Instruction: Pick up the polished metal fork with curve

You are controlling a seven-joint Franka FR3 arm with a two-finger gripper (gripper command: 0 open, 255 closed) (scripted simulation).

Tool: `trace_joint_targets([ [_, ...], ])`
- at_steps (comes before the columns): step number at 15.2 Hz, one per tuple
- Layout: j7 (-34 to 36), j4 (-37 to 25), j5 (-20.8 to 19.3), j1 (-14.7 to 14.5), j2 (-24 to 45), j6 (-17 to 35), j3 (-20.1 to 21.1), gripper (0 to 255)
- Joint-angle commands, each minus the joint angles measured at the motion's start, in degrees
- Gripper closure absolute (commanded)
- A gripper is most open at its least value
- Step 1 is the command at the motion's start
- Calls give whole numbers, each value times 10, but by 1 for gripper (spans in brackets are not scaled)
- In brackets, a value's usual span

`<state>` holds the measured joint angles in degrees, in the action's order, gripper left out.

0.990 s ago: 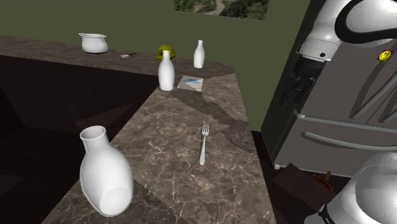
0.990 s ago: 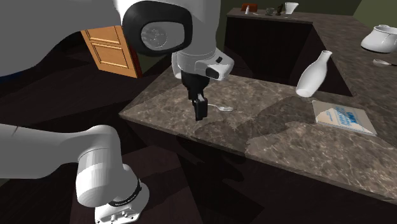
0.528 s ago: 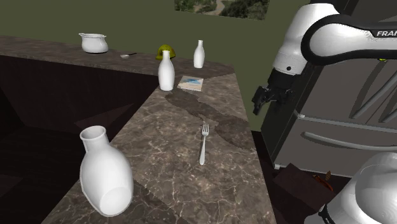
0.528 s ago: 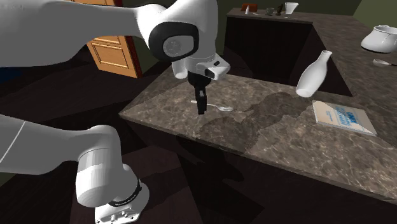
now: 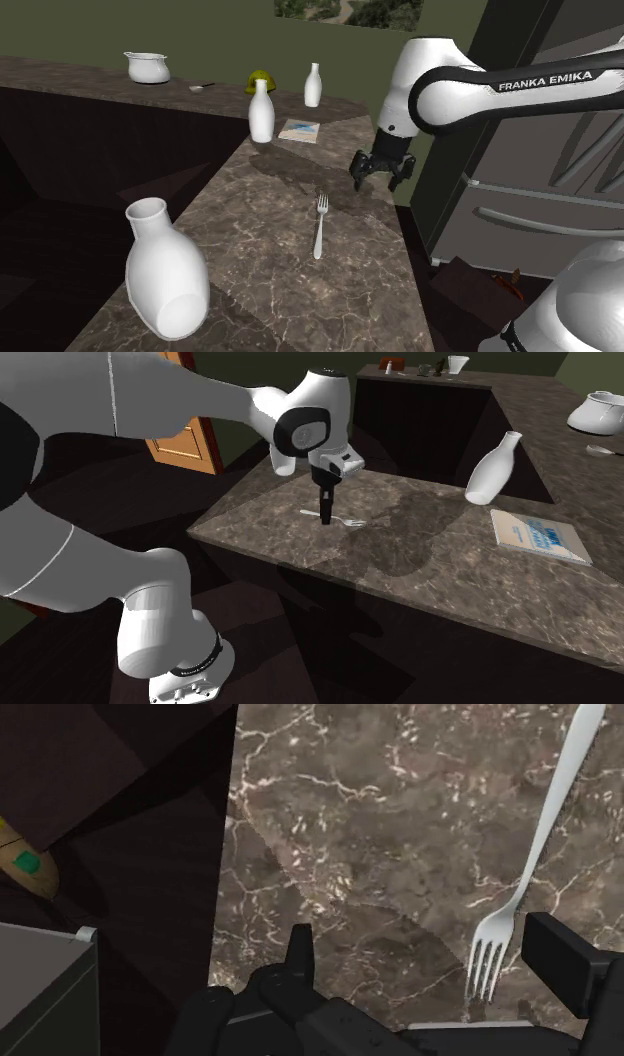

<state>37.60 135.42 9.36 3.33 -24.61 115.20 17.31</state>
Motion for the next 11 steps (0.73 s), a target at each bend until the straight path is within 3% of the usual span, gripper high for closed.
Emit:
trace_joint_targets([
  [1,53,-19,-11,8,44,27,25,0],
  [7,215,-99,-86,31,190,83,83,0],
  [11,311,-159,-148,28,279,96,94,0],
])
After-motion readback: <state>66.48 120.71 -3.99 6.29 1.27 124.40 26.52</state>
